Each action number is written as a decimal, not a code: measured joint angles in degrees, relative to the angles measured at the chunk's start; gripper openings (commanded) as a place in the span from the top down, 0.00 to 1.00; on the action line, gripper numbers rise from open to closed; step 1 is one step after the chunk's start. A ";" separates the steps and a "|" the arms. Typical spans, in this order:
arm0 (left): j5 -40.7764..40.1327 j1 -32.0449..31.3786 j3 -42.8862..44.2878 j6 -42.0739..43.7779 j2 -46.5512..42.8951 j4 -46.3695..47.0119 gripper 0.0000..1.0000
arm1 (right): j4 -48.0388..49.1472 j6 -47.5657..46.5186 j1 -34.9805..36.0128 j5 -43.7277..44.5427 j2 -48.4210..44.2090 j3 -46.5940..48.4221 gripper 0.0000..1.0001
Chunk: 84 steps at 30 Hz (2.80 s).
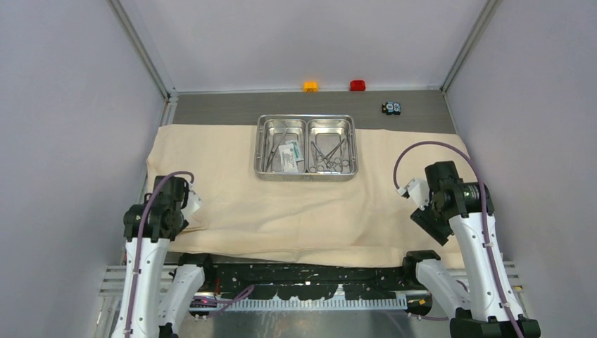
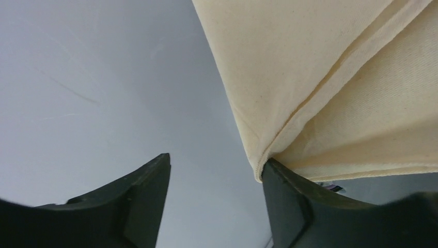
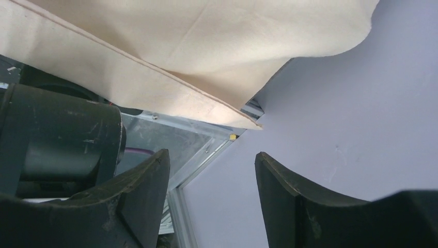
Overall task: Open and lay out the surgical kit
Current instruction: Open the surgical kit at the center of the board, then smooth out the surgical kit at the center of the board.
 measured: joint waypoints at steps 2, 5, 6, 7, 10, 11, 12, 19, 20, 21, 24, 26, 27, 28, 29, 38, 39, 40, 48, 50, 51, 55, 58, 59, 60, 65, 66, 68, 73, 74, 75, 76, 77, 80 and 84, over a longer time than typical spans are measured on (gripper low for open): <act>-0.04 0.00 2.54 0.70 1.44 -0.22 0.19 | -0.26 -0.26 0.00 -0.72 0.59 1.73 0.34; -0.15 0.00 6.47 1.70 3.39 -0.50 0.15 | 0.39 -0.68 0.00 -2.05 1.84 4.48 0.34; -0.17 0.00 7.87 2.14 3.89 -0.59 0.13 | 1.27 -0.72 0.00 -2.54 2.58 5.40 0.33; -0.17 0.00 8.98 2.45 4.20 -0.68 0.12 | 2.08 -0.70 0.00 -2.86 3.19 6.01 0.33; -0.17 0.00 13.16 3.39 5.09 -1.18 0.10 | 6.03 0.00 0.00 -3.82 5.88 8.02 0.33; -0.20 0.00 15.02 3.80 5.31 -1.31 0.09 | 7.52 0.46 0.00 -4.09 6.88 8.61 0.34; -0.22 0.00 16.35 4.00 5.38 -1.33 0.08 | 8.92 0.85 0.00 -4.24 7.82 9.05 0.33; -0.81 0.00 20.65 5.57 3.67 -1.42 0.08 | 19.96 5.20 0.00 -6.84 13.84 11.32 0.33; -1.11 0.00 19.80 5.77 2.78 -1.33 0.08 | 21.05 5.66 0.00 -7.39 14.45 11.43 0.33; -1.51 0.00 18.71 5.99 1.90 -1.42 0.07 | 22.05 6.14 0.00 -8.09 15.08 11.52 0.33; -2.69 0.00 14.05 6.78 -1.29 -1.86 0.07 | 24.81 7.02 0.00 -9.66 17.57 11.69 0.33; -3.08 0.00 11.32 6.99 -3.04 -2.23 0.07 | 26.18 7.32 0.00 -10.38 19.43 11.74 0.33; -3.41 0.00 9.97 7.15 -3.98 -2.29 0.07 | 26.88 7.48 0.02 -10.64 20.52 11.74 0.33; -3.82 0.00 8.81 7.41 -4.76 -2.38 0.07 | 27.54 7.63 0.09 -10.86 21.66 11.74 0.33; -4.09 0.00 8.00 7.85 -5.01 -2.36 0.07 | 28.11 7.69 0.13 -11.02 22.56 11.74 0.33; 2.71 0.02 11.30 11.52 -3.87 -4.52 0.00 | 35.30 11.15 0.24 -11.04 32.70 13.79 0.33; 4.87 0.02 13.94 11.13 -1.57 -4.76 0.00 | 36.33 12.02 0.24 -11.04 33.55 14.14 0.33; 7.78 0.02 16.96 10.49 1.38 -4.66 0.00 | 37.13 12.81 0.24 -11.04 34.29 14.47 0.33; 25.46 0.04 22.29 -2.64 25.44 12.17 0.01 | 44.22 19.78 0.24 -10.95 41.46 17.51 0.34; 27.30 0.04 22.99 -7.06 33.75 19.10 0.04 | 45.88 21.29 0.11 -10.84 44.35 18.45 0.35; 28.00 0.04 23.82 -8.81 37.92 21.64 0.05 | 46.66 22.34 -0.04 -10.99 46.51 19.34 0.36; 33.27 0.04 32.11 -17.55 56.96 29.33 0.07 | 48.43 26.21 -1.14 -13.90 53.29 23.02 0.36; 37.46 0.04 38.01 -23.76 66.25 32.61 0.10 | 49.00 28.94 -1.90 -17.62 55.71 24.79 0.36; 38.51 0.04 39.45 -25.66 68.32 33.55 0.11 | 49.03 29.75 -2.10 -18.78 56.02 25.29 0.36; 39.43 0.04 40.83 -27.65 70.16 34.53 0.11 | 49.00 30.42 -2.14 -19.56 56.17 25.81 0.36; 42.34 -0.13 47.80 -33.99 77.77 36.65 0.13 | 49.81 33.05 -2.05 -22.60 58.82 29.68 0.36; 42.95 -0.22 49.20 -34.93 79.38 36.98 0.13 | 50.23 33.46 -2.03 -23.08 59.58 29.86 0.36; 43.82 -0.50 50.73 -36.06 81.72 37.48 0.12 | 50.49 34.07 -1.77 -24.02 61.09 29.86 0.36; 44.30 -1.73 50.62 -37.81 84.98 38.38 0.12 | 50.82 35.21 -0.92 -25.57 63.84 28.65 0.36; 44.24 -2.10 50.29 -37.92 85.15 38.60 0.12 | 50.82 35.30 -0.61 -25.79 63.95 28.26 0.36; 44.17 -2.51 49.94 -38.10 85.26 38.73 0.14 | 50.77 35.34 -0.26 -25.94 64.02 28.02 0.36; 44.15 -2.82 49.75 -38.16 85.33 38.82 0.15 | 50.80 35.36 0.07 -26.08 64.11 27.93 0.36; 44.13 -3.10 49.62 -38.25 85.44 38.84 0.16 | 50.86 35.39 0.33 -26.21 64.24 27.93 0.37; 44.13 -3.72 49.55 -38.32 85.94 39.10 0.20 | 51.04 35.67 1.20 -26.56 64.89 27.93 0.39; 43.98 -3.96 49.51 -38.32 87.12 39.10 0.27 | 51.04 36.22 1.99 -26.71 66.69 27.93 0.44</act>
